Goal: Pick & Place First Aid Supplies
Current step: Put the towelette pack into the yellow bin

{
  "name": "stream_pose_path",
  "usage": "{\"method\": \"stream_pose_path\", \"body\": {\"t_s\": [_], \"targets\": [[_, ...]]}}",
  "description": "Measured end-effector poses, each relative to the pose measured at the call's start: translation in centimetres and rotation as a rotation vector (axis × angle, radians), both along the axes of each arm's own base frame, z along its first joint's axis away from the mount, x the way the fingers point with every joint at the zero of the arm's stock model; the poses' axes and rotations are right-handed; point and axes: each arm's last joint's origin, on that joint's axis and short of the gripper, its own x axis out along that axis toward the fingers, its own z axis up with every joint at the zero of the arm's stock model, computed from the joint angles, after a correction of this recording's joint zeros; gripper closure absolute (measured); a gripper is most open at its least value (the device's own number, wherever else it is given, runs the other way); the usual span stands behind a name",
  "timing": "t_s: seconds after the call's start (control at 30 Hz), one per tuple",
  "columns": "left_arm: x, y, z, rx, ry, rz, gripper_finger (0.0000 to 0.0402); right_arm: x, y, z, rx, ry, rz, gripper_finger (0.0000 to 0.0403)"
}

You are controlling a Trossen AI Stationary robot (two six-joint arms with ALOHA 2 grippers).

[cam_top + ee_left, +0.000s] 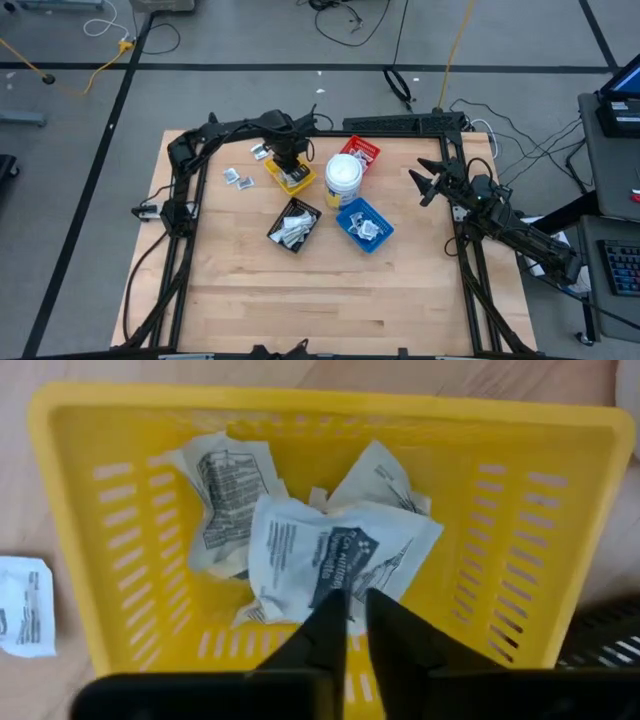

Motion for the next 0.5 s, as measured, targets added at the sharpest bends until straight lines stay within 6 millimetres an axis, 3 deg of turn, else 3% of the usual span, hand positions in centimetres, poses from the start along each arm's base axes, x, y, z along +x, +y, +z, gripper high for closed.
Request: {"method": "stream_pose_path", "body": {"t_s": [0.33,0.5], "targets": [[0.21,0.13,0.01,0.012,-0.022,0.002,0.0209,0.00,0.00,0.01,0.000,0.000,0.000,0.0149],[-0.20,0.10,0.67,-0.011,-0.031,-0.041,0.0163,0.00,0.00,0.01,0.000,0.000,0.000,0.0149]]}}
